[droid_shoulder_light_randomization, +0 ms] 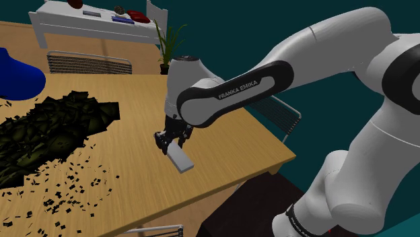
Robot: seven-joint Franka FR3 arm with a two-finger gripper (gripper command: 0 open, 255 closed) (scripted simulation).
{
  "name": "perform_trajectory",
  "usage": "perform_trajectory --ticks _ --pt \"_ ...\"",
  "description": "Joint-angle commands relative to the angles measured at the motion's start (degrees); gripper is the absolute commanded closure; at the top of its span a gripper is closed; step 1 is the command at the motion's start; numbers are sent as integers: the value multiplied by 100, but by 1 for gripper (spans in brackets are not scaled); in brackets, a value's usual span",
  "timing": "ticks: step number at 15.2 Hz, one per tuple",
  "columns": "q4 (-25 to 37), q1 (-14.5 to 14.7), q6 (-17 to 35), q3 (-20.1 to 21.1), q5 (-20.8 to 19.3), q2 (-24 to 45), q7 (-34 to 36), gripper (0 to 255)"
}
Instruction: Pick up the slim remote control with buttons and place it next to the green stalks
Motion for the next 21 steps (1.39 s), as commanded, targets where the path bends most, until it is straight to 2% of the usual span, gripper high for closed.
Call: perform_trajectory --ticks 1,4,5,10,14,21 --pt "0 1 6 0 -1 3 1 255" --pt "0 1 6 0 -1 3 1 255" --pt "0 1 5 0 -1 2 1 0" --pt "1 1 5 0 -1 3 1 0" --pt "320 -17 -699 -3 76 -387 -55 0" --pt "320 -16 -699 -4 76 -387 -55 0"
